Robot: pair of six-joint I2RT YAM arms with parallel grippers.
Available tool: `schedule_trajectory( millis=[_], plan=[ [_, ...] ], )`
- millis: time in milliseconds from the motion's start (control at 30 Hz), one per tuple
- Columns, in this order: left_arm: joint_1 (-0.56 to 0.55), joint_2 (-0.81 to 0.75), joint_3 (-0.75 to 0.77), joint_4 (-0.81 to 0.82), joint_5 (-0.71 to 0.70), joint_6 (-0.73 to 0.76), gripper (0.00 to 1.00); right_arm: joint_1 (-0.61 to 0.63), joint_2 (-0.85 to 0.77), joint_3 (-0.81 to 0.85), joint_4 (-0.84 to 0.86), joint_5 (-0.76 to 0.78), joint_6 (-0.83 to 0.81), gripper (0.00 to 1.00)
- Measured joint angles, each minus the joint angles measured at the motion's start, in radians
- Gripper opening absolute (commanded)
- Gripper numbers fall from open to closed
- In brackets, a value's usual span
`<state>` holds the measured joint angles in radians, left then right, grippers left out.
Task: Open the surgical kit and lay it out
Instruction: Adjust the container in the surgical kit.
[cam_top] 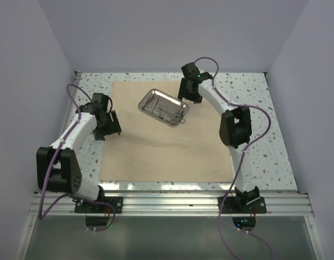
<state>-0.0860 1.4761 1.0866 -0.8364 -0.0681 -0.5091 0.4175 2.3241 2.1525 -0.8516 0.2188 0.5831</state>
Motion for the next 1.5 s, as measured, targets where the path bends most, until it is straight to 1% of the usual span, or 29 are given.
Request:
schedule_trajectory(
  millis=[200,433,600,633,700,767,900,933,967,1000,1033,1167,1367,1467,1500],
  plan=[
    [0.000,0.000,0.000,0.000,0.000,0.000,0.74,0.000,0.026,0.005,-0.006,0.001,0.000,0.69],
    [0.000,0.000,0.000,0.000,0.000,0.000,0.74,0.000,0.065,0.004,-0.010,0.001,0.001,0.60],
    [0.000,0.000,0.000,0.000,0.000,0.000,0.74,0.000,0.083,0.002,-0.010,0.002,0.001,0.56],
    [0.000,0.000,0.000,0.000,0.000,0.000,0.74,0.000,0.087,0.002,-0.009,0.002,0.001,0.49],
    [0.000,0.000,0.000,0.000,0.000,0.000,0.74,0.000,0.096,0.002,-0.009,0.004,0.000,0.43],
    [0.000,0.000,0.000,0.000,0.000,0.001,0.73,0.000,0.111,0.003,-0.008,0.007,0.000,0.41],
    [0.000,0.000,0.000,0.000,0.000,0.001,0.74,0.001,0.137,0.024,-0.001,0.008,-0.001,0.28],
    [0.000,0.000,0.000,0.000,0.000,0.001,0.73,0.001,0.143,0.034,0.000,0.007,-0.001,0.21],
    [0.000,0.000,0.000,0.000,0.000,0.001,0.73,0.001,0.149,0.044,-0.001,0.007,-0.003,0.19],
    [0.000,0.000,0.000,0.000,0.000,0.001,0.74,0.001,0.152,0.055,-0.006,0.011,-0.002,0.14],
    [0.000,0.000,0.000,-0.001,0.000,0.001,0.73,0.000,0.157,0.067,-0.010,0.015,-0.002,0.13],
    [0.000,0.000,0.000,-0.004,-0.003,0.002,0.73,-0.006,0.194,0.146,-0.032,0.033,-0.003,0.11],
    [0.000,0.003,0.000,-0.011,-0.011,0.004,0.73,-0.011,0.262,0.269,-0.037,0.049,-0.011,0.15],
    [0.000,0.008,0.000,-0.014,-0.015,0.004,0.74,-0.017,0.276,0.289,-0.008,0.049,-0.011,0.21],
    [0.000,0.010,0.000,-0.016,-0.015,0.004,0.74,-0.018,0.283,0.296,0.005,0.049,-0.010,0.28]
  ],
)
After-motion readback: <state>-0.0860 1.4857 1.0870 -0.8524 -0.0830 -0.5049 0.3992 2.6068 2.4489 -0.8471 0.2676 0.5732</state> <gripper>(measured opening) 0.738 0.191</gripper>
